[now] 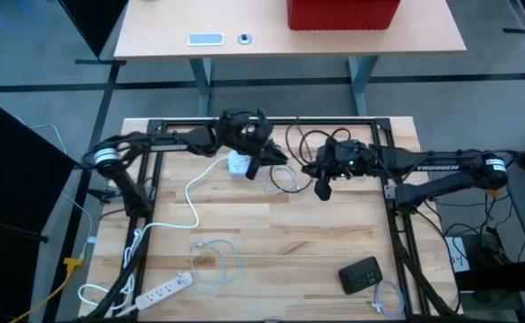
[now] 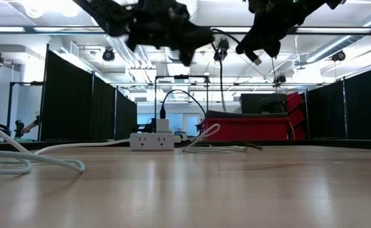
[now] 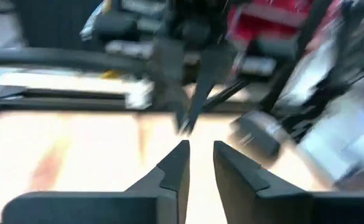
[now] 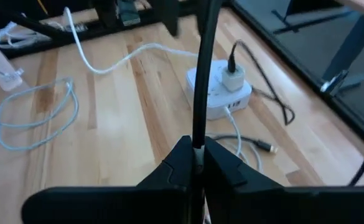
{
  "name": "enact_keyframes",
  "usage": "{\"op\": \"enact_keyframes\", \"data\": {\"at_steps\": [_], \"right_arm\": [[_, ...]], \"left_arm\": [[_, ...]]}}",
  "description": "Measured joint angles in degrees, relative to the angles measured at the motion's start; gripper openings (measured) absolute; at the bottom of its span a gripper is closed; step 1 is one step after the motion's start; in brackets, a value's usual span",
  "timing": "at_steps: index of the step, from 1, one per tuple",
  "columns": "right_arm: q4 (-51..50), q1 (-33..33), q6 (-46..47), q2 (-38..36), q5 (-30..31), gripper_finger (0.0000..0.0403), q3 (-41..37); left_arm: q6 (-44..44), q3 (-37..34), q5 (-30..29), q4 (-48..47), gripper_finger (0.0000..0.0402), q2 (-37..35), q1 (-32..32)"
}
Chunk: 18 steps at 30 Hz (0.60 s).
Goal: Insert USB
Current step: Insert the black USB cable into the top white outlet extension
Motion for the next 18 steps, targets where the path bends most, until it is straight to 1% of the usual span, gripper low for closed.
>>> {"op": "enact_keyframes", "data": {"at_steps": [2, 4, 5, 7, 10, 14, 18], "right_arm": [[0.19, -0.01, -0.77, -1.30, 0.01, 0.0008, 0.00], [-0.23, 0.00, -1.17, -2.22, 0.03, 0.0008, 0.00], [-0.31, 0.00, -1.48, -2.63, 0.03, 0.0008, 0.00], [-0.51, 0.00, -2.04, -3.06, 0.03, 0.0008, 0.00], [-0.60, 0.00, -2.78, -3.34, 0.51, 0.0008, 0.00], [-0.96, 0.00, -3.63, -3.34, 1.84, 0.0008, 0.00], [-1.16, -0.01, -3.81, -3.34, 1.91, 0.0008, 0.00]], "left_arm": [[5.92, 0.00, -6.46, -8.43, 0.0072, -3.06, 0.08], [11.05, 0.00, -14.26, -15.69, 0.0078, -5.85, 0.02], [12.78, 0.00, -17.85, -18.66, 0.0079, -7.05, 0.02], [14.19, -0.02, -22.52, -23.64, 0.0082, -8.56, 0.09], [14.98, -1.17, -26.66, -27.62, 0.0080, -8.92, 1.12], [14.67, -4.71, -31.20, -27.83, 0.0066, -8.38, 4.42], [11.91, -8.48, -35.34, -27.05, 0.0048, -6.80, 9.24]]}}
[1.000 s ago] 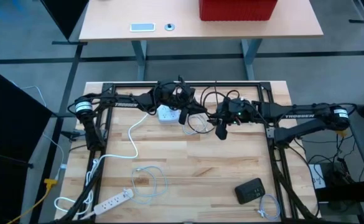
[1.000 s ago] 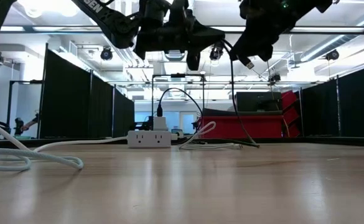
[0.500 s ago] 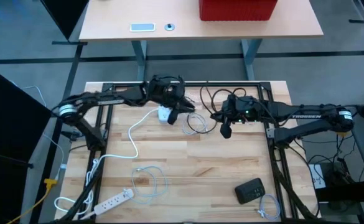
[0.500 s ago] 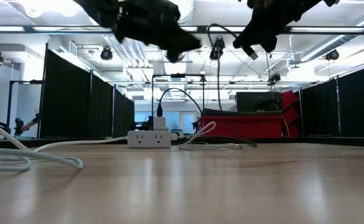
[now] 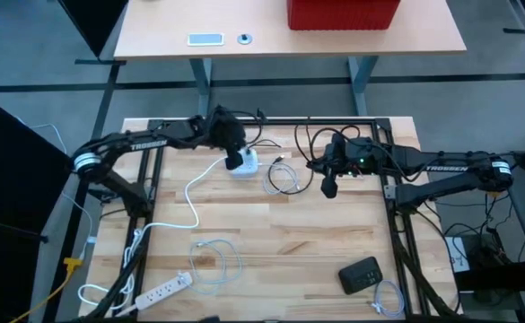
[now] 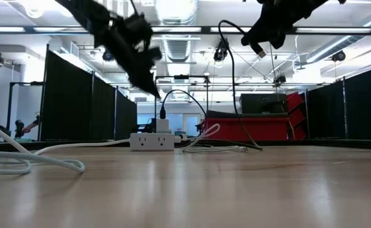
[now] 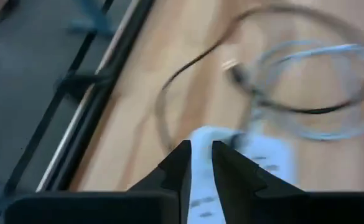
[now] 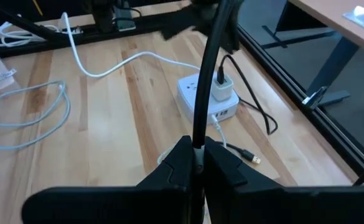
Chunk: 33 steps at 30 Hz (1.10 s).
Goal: Insert USB
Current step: Insert the black USB cable into the top white outlet extension
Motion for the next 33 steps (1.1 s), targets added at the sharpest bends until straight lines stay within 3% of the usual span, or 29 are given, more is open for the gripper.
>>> {"op": "enact_keyframes", "data": {"at_steps": [7, 13, 21, 28, 33], "right_arm": [[-0.14, 0.01, -0.89, 0.04, -0.01, 0.0008, 0.00], [0.09, 0.01, -0.87, 0.04, -0.02, 0.0008, 0.00], [0.15, 0.01, -0.89, 0.07, -0.02, 0.0008, 0.00], [0.31, 0.01, -2.17, 0.12, -0.06, 0.0008, 0.00], [1.69, 0.02, -4.94, 1.22, -0.09, 0.0008, -0.20]], "left_arm": [[-6.53, -3.16, -4.22, 5.76, 0.0005, 6.07, 2.63], [-7.12, -3.10, -4.24, 6.07, 0.0000, 11.80, 1.97], [-10.53, -3.10, -3.22, 7.03, 0.0000, 13.76, -1.90], [-7.23, -3.36, 9.84, 6.54, 0.0000, 13.18, -11.53], [-1.91, -3.41, 10.38, 6.66, 0.0000, 13.06, -16.03]]}}
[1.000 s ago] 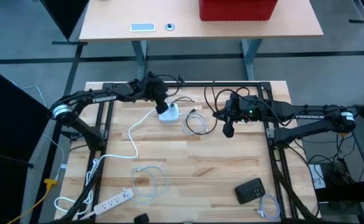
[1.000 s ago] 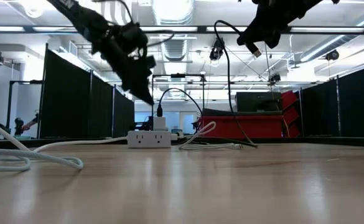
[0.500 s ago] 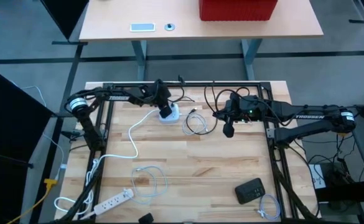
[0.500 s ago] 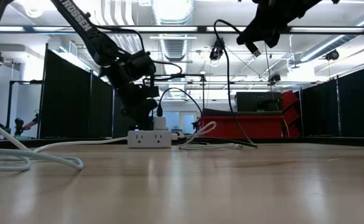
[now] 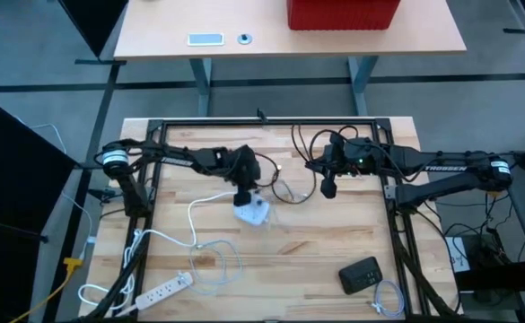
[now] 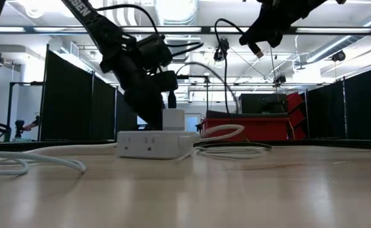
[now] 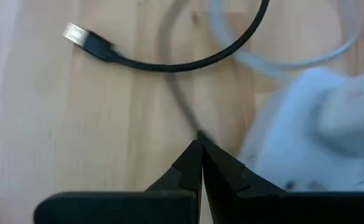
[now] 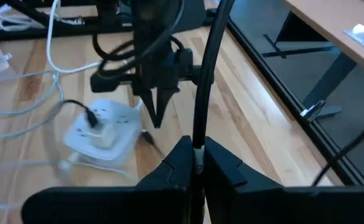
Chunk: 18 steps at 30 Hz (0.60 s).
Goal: Insert USB
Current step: Insert the black USB cable into the top white outlet extension
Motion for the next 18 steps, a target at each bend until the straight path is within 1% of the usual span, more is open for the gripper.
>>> {"op": "enact_keyframes", "data": {"at_steps": [3, 7, 12, 14, 18], "right_arm": [[0.22, 0.00, -1.31, 1.08, 0.00, 0.0008, -0.38], [1.34, 0.00, -2.51, 2.50, 0.00, 0.0008, -1.53], [8.61, 0.00, -4.44, 3.18, -0.12, 0.0008, -5.12], [11.16, 0.03, -5.61, 3.29, -0.30, 0.0008, -6.51], [18.83, 0.96, -7.61, 3.50, -0.40, 0.0008, -10.06]], "left_arm": [[1.61, 0.00, -0.17, 0.34, 0.0000, -0.55, -0.83], [1.81, 0.00, -0.21, -0.22, 0.0000, -3.01, -1.64], [-0.60, 0.00, -0.42, -6.99, 0.0000, -7.22, -2.35], [-2.24, 0.00, -0.64, -10.71, 0.0000, -8.74, -2.74], [-6.45, -0.84, -1.86, -15.18, 0.0000, -11.40, -4.56]]}}
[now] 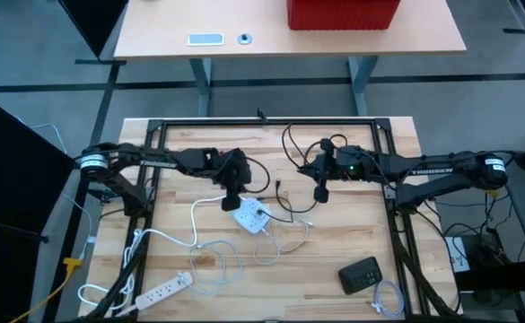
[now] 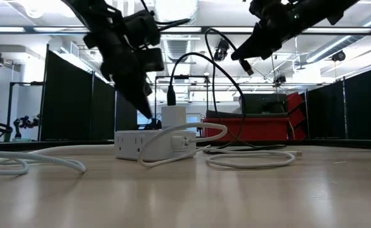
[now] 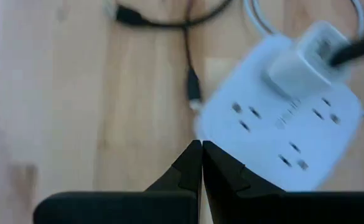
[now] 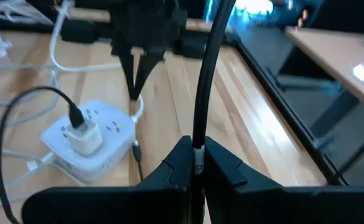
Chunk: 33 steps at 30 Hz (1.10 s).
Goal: Insert USB
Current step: Insert the black USB cable into the top white outlet extension
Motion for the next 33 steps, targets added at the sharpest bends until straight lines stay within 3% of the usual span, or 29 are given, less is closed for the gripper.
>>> {"op": "enact_keyframes", "data": {"at_steps": [5, 12, 19, 27, 33], "right_arm": [[12.61, 0.91, -0.49, -0.02, -0.09, 0.0008, -5.47], [14.58, 0.94, -2.01, -0.02, -0.06, 0.0008, -10.42], [23.28, 0.94, -10.93, 1.91, -0.29, 0.0008, -14.14], [39.84, 0.42, -18.48, 14.29, -10.41, 0.0008, -15.29], [47.48, 0.40, -21.08, 25.06, -11.08, 0.0008, -14.51]], "left_arm": [[-7.37, -4.12, 0.02, 0.30, 0.0000, -2.54, -3.89], [-21.87, -11.06, -0.32, 10.02, 0.0000, -2.25, -9.99], [-29.42, -11.63, -9.35, 12.67, 0.0000, -2.17, -12.14], [-40.48, -11.51, -10.58, 9.90, 0.0000, -2.19, -12.07], [-44.55, -14.42, -11.35, 11.63, 0.0000, -1.13, -11.69]]}}
